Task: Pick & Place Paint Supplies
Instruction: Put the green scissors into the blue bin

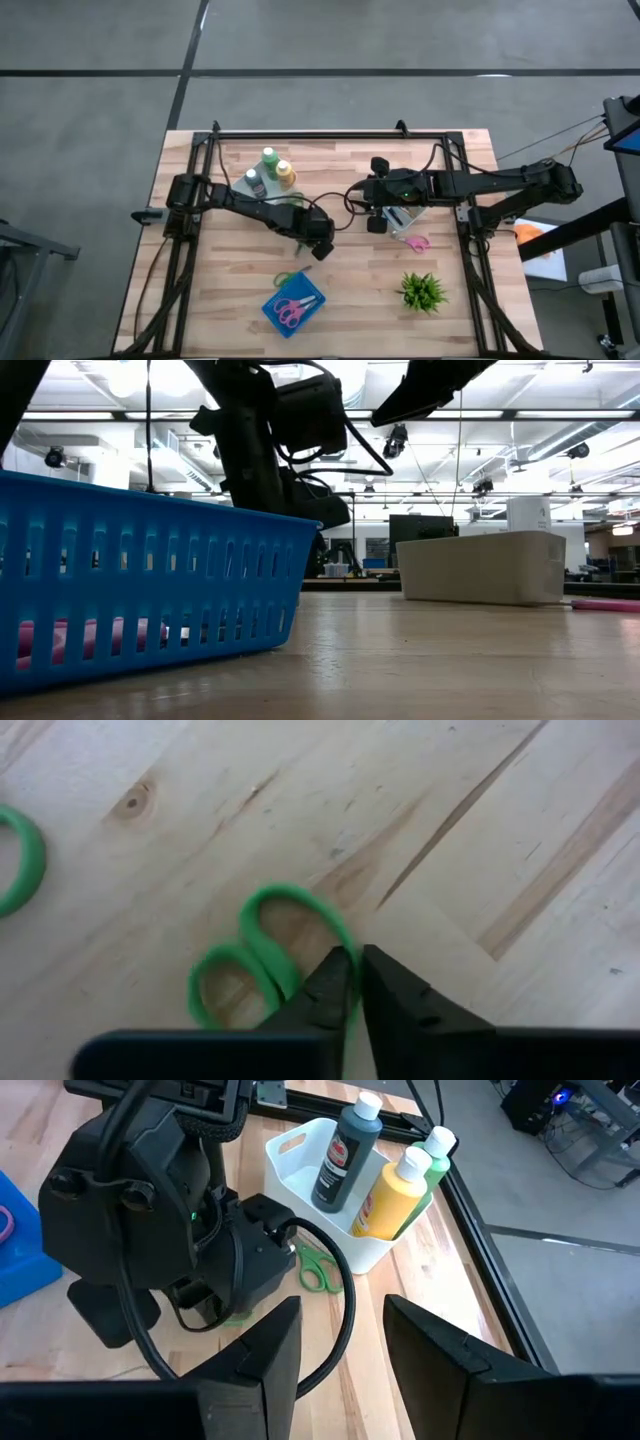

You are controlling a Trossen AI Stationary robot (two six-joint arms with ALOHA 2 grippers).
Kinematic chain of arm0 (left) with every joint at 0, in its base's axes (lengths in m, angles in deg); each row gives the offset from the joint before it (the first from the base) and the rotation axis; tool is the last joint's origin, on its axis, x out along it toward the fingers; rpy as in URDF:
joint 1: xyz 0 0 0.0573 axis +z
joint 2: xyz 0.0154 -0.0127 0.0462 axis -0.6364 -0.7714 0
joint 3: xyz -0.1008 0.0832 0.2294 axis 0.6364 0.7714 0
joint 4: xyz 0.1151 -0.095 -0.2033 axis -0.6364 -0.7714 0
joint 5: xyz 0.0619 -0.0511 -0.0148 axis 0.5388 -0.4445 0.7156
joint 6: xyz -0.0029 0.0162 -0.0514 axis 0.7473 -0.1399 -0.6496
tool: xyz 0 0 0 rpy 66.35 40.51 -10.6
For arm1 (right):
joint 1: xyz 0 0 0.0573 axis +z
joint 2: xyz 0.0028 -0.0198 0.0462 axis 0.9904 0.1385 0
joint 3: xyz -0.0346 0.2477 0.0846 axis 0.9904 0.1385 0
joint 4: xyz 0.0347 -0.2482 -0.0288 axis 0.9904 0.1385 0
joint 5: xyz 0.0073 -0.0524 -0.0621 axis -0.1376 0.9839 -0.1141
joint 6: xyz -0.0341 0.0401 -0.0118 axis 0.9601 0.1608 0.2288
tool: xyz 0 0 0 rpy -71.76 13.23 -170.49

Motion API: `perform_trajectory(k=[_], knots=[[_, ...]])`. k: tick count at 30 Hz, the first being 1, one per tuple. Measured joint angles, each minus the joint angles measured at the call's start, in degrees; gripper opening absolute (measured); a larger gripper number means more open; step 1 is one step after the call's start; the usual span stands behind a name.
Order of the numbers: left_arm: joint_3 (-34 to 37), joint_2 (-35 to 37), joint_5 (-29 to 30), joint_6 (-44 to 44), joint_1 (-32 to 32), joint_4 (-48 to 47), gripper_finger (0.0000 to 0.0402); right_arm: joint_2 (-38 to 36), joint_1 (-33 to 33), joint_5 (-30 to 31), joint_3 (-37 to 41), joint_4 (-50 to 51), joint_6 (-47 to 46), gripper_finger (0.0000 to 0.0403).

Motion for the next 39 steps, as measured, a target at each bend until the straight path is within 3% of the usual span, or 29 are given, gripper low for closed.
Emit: perform_trajectory(k=[4,19,39], knots=[[0.0,0.0,0.0,-0.1,0.0,-0.3,0.0006,0.0,0.0,0.0,0.0,0.0,0.0,0.0143],[0.1,0.3,0.3,-0.1,0.0,-0.2,0.0007,0.0,0.0,0.0,0.0,0.0,0.0,0.0143],[0.3,3.3,5.1,-0.3,-1.6,0.5,0.0007,0.0,0.0,0.0,0.0,0.0,0.0,0.0143]])
